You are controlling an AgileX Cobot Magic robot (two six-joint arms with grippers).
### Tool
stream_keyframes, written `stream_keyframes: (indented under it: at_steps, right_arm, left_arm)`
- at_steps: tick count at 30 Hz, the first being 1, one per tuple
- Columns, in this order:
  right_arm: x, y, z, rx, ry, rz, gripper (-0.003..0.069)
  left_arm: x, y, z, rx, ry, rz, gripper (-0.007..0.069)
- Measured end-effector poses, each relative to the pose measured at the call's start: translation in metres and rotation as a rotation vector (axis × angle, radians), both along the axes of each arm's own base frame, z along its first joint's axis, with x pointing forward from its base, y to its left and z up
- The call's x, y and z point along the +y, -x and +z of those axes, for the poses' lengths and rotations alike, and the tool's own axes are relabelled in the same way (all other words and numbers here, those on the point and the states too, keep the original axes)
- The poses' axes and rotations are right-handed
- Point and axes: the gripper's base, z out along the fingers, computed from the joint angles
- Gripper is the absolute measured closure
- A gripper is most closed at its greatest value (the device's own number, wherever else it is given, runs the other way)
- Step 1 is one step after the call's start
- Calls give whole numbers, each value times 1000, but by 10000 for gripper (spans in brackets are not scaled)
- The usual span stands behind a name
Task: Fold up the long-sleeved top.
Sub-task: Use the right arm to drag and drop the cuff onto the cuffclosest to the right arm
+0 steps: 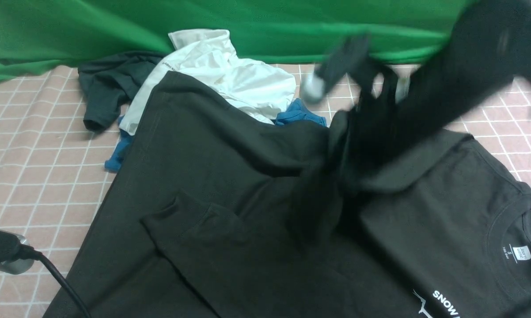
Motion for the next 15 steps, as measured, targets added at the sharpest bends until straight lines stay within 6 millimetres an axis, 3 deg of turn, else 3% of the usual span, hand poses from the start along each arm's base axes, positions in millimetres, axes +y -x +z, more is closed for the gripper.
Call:
stream_keyframes:
  at_steps: [1, 3, 5, 6, 7, 8, 12, 15]
  right_arm:
    - [0, 2, -2, 4, 3, 3, 575]
    - [3, 20, -29, 70, 54, 44, 445]
    - [3, 28, -37, 119, 83, 64, 292]
    - [3, 29, -37, 123, 86, 68, 273]
    - [2, 31, -38, 146, 99, 77, 129]
    - [1, 33, -36, 161, 106, 75, 56]
    - [-2, 28, -17, 168, 70, -25, -15]
    - [-5, 16, 2, 139, -25, -173, 20]
  left_arm:
    - [0, 0, 0, 0, 0, 0, 615]
    - [0, 0, 0, 0, 0, 0, 615]
    - [0, 0, 0, 0, 0, 0, 615]
    - [0, 0, 0, 0, 0, 0, 615]
    - [0, 0, 0, 0, 0, 0, 615]
    - [0, 0, 0, 0, 0, 0, 615]
    - [0, 0, 0, 0, 0, 0, 615]
    - [0, 0, 0, 0, 0, 0, 615]
